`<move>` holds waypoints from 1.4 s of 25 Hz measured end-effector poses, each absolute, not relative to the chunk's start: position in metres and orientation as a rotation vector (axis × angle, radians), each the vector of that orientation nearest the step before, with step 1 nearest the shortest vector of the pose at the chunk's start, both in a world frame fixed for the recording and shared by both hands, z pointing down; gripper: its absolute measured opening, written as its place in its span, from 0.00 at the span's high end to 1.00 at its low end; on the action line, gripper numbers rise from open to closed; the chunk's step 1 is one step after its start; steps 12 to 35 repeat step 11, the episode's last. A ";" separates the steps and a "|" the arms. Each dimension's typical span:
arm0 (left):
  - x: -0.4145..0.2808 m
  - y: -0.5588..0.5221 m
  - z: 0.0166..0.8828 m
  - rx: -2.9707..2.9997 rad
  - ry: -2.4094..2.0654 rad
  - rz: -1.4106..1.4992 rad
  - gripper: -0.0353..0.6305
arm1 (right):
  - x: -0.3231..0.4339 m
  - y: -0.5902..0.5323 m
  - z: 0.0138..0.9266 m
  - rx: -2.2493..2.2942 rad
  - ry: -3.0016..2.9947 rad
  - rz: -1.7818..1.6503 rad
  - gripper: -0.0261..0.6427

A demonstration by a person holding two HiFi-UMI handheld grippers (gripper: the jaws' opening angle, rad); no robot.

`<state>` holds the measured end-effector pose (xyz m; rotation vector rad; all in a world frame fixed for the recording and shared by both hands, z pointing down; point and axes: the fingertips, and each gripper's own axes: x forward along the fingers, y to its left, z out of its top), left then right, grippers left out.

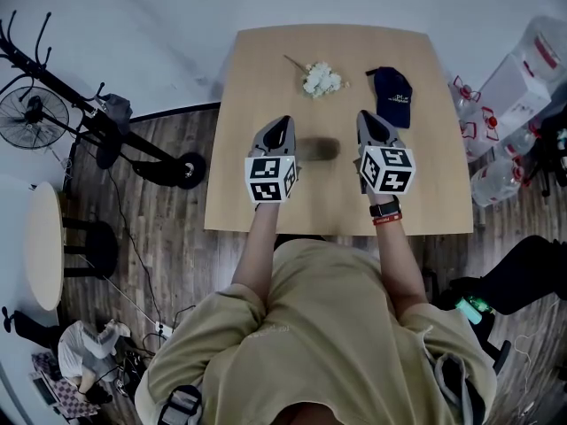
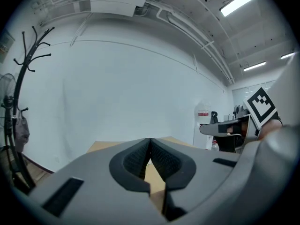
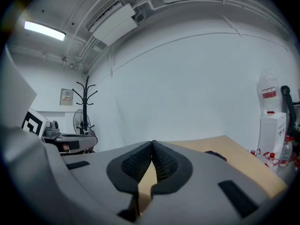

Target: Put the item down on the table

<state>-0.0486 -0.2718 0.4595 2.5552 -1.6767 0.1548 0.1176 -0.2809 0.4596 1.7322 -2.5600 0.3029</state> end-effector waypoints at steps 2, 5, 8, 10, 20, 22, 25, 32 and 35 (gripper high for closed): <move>-0.050 -0.272 0.461 2.555 -1.672 0.155 0.91 | 0.116 -0.281 0.462 1.724 -2.561 0.309 0.94; -0.052 -0.272 0.466 2.554 -1.664 0.158 0.91 | 0.112 -0.283 0.469 1.705 -2.566 0.324 0.94; -0.054 -0.276 0.478 2.550 -1.635 0.191 0.91 | 0.106 -0.287 0.479 1.666 -2.571 0.357 0.94; -0.057 -0.279 0.494 2.537 -1.611 0.242 0.91 | 0.100 -0.289 0.490 1.626 -2.566 0.372 0.94; -0.059 -0.280 0.503 2.527 -1.600 0.271 0.91 | 0.097 -0.290 0.496 1.605 -2.561 0.377 0.94; -0.059 -0.280 0.503 2.527 -1.600 0.271 0.91 | 0.097 -0.290 0.496 1.605 -2.561 0.377 0.94; -0.059 -0.280 0.503 2.527 -1.600 0.271 0.91 | 0.097 -0.290 0.496 1.605 -2.561 0.377 0.94; -0.059 -0.280 0.503 2.527 -1.600 0.271 0.91 | 0.097 -0.290 0.496 1.605 -2.561 0.377 0.94; -0.059 -0.280 0.503 2.527 -1.600 0.271 0.91 | 0.097 -0.290 0.496 1.605 -2.561 0.377 0.94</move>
